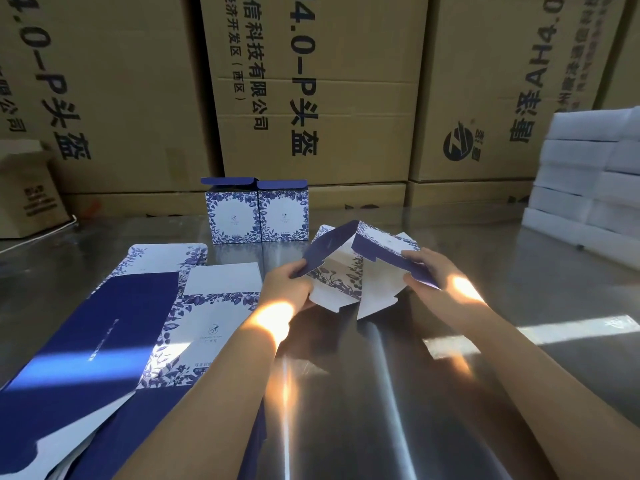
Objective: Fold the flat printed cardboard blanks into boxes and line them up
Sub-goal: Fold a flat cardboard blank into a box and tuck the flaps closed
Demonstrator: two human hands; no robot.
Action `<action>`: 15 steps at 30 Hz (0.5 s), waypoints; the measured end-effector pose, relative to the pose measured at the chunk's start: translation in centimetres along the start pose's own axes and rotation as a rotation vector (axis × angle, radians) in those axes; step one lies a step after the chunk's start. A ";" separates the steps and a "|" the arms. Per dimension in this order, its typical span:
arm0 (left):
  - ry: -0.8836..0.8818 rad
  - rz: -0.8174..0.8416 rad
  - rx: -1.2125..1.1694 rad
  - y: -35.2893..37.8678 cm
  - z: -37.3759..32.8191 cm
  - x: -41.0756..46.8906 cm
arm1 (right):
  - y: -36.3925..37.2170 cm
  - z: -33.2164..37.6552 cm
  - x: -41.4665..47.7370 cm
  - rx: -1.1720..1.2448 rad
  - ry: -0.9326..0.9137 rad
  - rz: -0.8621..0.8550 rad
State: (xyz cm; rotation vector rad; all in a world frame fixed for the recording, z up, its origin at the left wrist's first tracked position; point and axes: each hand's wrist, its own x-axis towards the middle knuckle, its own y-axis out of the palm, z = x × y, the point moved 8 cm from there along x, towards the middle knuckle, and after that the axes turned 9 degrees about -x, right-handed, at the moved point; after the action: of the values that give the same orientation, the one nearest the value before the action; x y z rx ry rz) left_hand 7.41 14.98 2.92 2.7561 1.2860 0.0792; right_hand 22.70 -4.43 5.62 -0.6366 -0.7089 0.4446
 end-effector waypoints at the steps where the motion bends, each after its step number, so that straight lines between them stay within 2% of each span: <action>1: 0.008 0.006 0.007 0.0 -0.1 0.0 | -0.1 0.1 0.0 0.033 0.008 -0.013; 8: 0.049 0.142 -0.015 1.5 -0.8 -0.4 | 0.8 1.2 -0.2 0.093 -0.052 0.008; 15: 0.178 0.321 -0.018 3.3 -2.2 -2.2 | 1.3 2.5 -0.2 0.434 -0.066 0.001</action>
State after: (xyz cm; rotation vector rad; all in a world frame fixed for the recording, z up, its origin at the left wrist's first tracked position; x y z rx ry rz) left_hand 8.32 11.36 5.42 2.9689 0.8558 0.3655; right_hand 20.56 -2.62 6.09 -0.2142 -0.6469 0.6012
